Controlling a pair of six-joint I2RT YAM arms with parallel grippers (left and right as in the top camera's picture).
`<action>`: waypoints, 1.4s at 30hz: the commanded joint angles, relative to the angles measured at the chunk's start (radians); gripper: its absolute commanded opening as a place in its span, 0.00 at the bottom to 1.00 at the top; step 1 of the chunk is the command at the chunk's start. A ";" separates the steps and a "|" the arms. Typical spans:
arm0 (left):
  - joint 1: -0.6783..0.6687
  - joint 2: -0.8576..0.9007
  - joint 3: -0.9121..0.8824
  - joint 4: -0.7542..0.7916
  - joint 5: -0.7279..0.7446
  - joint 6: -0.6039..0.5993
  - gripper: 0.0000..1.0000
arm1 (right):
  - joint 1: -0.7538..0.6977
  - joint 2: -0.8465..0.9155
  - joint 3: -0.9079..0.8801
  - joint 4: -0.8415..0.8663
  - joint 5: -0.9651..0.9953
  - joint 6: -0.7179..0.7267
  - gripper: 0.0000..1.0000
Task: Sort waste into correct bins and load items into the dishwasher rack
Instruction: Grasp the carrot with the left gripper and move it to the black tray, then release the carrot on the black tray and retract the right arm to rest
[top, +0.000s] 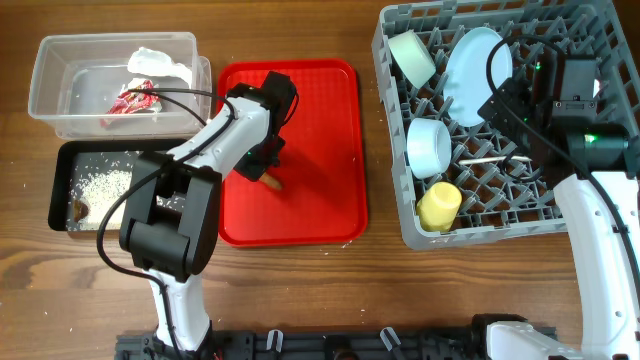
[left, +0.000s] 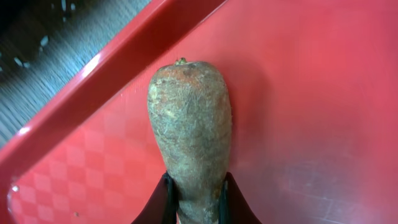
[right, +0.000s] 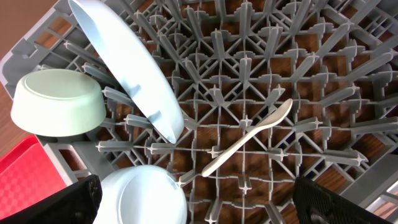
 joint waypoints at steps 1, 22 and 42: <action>0.031 -0.090 0.096 -0.052 -0.051 0.164 0.09 | -0.001 0.010 0.010 0.006 -0.009 -0.018 1.00; 0.710 -0.102 -0.032 0.024 -0.142 0.149 0.11 | -0.001 0.010 0.010 0.002 -0.009 -0.020 1.00; 0.703 -0.270 0.101 -0.121 -0.036 0.161 1.00 | -0.001 -0.077 0.053 0.058 -0.152 -0.345 1.00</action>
